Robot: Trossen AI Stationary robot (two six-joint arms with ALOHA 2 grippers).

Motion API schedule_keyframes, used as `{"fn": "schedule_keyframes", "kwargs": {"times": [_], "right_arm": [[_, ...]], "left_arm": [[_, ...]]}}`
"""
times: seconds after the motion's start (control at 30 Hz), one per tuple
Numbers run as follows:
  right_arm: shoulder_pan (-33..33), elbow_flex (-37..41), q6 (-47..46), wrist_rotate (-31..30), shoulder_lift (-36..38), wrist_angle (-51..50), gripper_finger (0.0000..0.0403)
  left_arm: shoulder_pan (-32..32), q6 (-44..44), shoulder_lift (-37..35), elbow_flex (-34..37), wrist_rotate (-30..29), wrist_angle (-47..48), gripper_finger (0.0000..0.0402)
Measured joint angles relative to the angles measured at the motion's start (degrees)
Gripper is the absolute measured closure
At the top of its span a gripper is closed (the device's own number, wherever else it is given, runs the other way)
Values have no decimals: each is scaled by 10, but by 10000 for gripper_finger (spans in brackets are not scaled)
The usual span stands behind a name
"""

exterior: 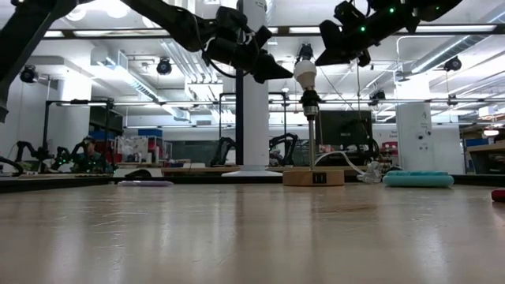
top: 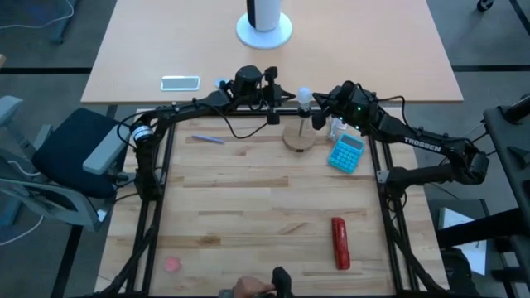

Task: Screw lightbulb
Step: Insert the lightbulb into the lamp

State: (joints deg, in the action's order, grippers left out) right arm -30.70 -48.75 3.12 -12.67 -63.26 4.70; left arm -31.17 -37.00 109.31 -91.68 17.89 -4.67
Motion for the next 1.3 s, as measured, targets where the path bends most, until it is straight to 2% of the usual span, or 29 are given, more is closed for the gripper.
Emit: {"fn": "schedule_keyframes", "kwargs": {"times": [0.5,0.67,0.87,1.3], "right_arm": [[16,0,-19,1,16,-35,401],[17,0,-20,-36,21,-48,401],[-2,0,-13,-37,17,-44,401],[-2,0,-5,11,11,-34,401]], "left_arm": [[9,-5,-4,0,12,0,401],[9,-12,-11,0,-56,23,401],[-5,-16,-5,0,-63,8,401],[-3,-16,6,0,12,-23,401]]}}
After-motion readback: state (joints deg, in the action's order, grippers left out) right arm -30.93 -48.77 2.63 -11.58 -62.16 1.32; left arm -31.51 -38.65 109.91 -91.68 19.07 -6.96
